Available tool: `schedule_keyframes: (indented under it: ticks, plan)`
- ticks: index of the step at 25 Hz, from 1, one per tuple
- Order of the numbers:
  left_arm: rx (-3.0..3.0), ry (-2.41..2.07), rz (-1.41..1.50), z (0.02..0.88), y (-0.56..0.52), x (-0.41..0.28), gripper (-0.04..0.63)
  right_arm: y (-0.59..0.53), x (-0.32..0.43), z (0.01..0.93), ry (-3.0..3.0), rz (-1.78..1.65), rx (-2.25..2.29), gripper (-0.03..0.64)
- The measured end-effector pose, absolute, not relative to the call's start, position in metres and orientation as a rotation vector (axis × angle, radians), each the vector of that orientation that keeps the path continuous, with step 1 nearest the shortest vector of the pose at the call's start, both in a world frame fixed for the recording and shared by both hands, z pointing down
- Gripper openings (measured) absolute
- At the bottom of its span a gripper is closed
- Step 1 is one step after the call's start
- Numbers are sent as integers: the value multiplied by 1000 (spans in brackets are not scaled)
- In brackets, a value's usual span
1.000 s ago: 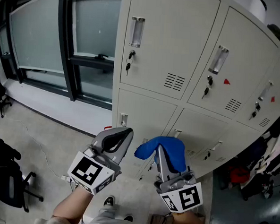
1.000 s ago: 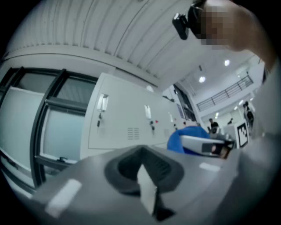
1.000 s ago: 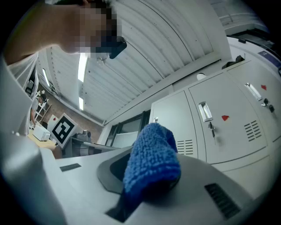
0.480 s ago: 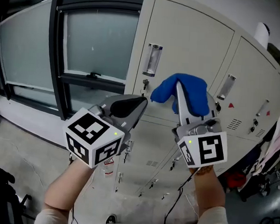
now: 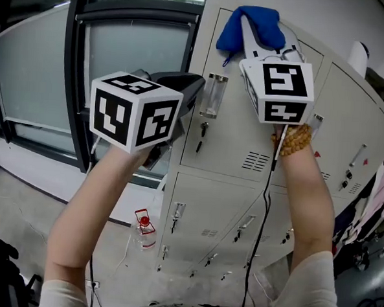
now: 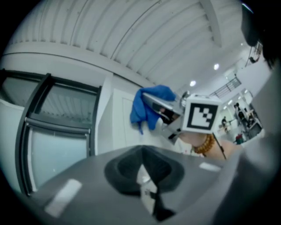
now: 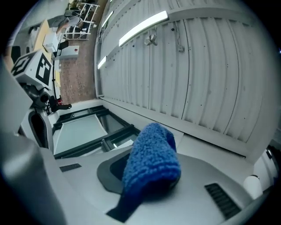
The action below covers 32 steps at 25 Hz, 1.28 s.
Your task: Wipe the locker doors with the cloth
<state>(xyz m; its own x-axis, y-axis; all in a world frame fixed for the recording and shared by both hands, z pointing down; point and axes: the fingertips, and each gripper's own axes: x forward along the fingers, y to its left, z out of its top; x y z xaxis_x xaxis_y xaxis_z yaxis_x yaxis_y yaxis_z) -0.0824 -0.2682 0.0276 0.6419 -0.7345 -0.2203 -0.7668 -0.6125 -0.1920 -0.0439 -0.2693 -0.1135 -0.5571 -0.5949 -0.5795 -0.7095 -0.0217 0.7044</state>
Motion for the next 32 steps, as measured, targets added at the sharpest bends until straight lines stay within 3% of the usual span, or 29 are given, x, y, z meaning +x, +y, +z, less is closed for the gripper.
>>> schedule_keyframes:
  ticks: [7,15,32]
  plan:
    - [-2613,1238,175,19,-282,-97,2,-292,-70,-127,2086,1729,-1506,32]
    - [-2622,1266,142,51,-292,-94,2,-295,-90,-78,2096,1896,-1481,32]
    - [-2750,1253,186,116,-300,-73,2,-298,-33,27,2060,1974,-1561,32]
